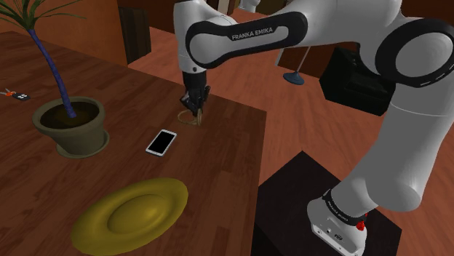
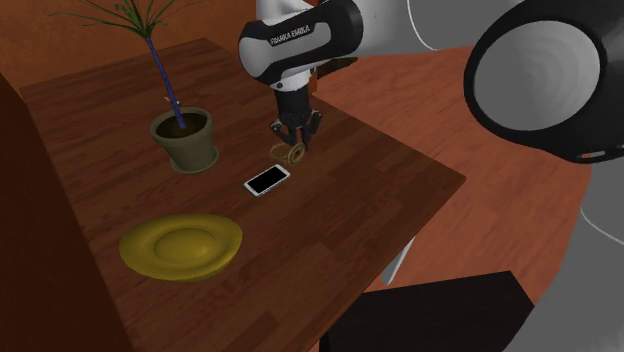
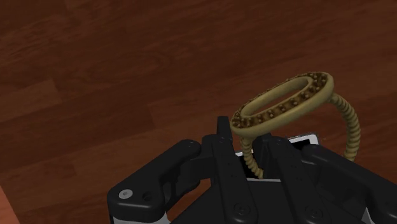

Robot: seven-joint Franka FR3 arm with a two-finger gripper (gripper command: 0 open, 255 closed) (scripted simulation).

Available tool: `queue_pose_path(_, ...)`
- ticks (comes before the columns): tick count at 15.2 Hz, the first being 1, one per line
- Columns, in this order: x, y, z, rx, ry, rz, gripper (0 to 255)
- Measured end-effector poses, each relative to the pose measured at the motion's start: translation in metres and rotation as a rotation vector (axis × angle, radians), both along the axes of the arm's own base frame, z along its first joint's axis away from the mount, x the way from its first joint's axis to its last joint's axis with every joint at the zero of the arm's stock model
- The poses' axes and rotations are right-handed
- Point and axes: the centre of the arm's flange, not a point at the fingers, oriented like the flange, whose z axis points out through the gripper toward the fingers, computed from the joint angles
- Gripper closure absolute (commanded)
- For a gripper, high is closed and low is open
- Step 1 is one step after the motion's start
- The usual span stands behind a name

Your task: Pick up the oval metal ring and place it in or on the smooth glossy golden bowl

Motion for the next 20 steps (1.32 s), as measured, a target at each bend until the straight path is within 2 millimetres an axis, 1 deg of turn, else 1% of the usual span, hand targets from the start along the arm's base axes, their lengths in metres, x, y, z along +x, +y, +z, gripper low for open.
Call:
queue_pose_path(3, -0.024, 0.033, -0.003, 0.000, 0.000, 0.000, 255)
queue_pose_path(9, -0.063, 0.102, -0.002, 0.000, 0.000, 0.001, 255)
queue_pose_path(13, -0.087, 0.145, 0.000, 0.000, 0.000, 0.001, 255)
queue_pose_path(14, -0.095, 0.155, -0.002, 0.000, 0.000, 0.001, 255)
queue_pose_path(15, -0.105, 0.169, -0.001, 0.000, 0.000, 0.001, 255)
queue_pose_path(16, -0.110, 0.183, -0.001, 0.000, 0.000, 0.001, 255)
queue_pose_path(17, -0.117, 0.193, -0.004, 0.000, 0.000, 0.001, 255)
queue_pose_path(19, -0.133, 0.216, 0.000, 0.000, 0.000, 0.001, 255)
queue_pose_path(20, -0.141, 0.225, -0.002, 0.000, 0.000, 0.001, 255)
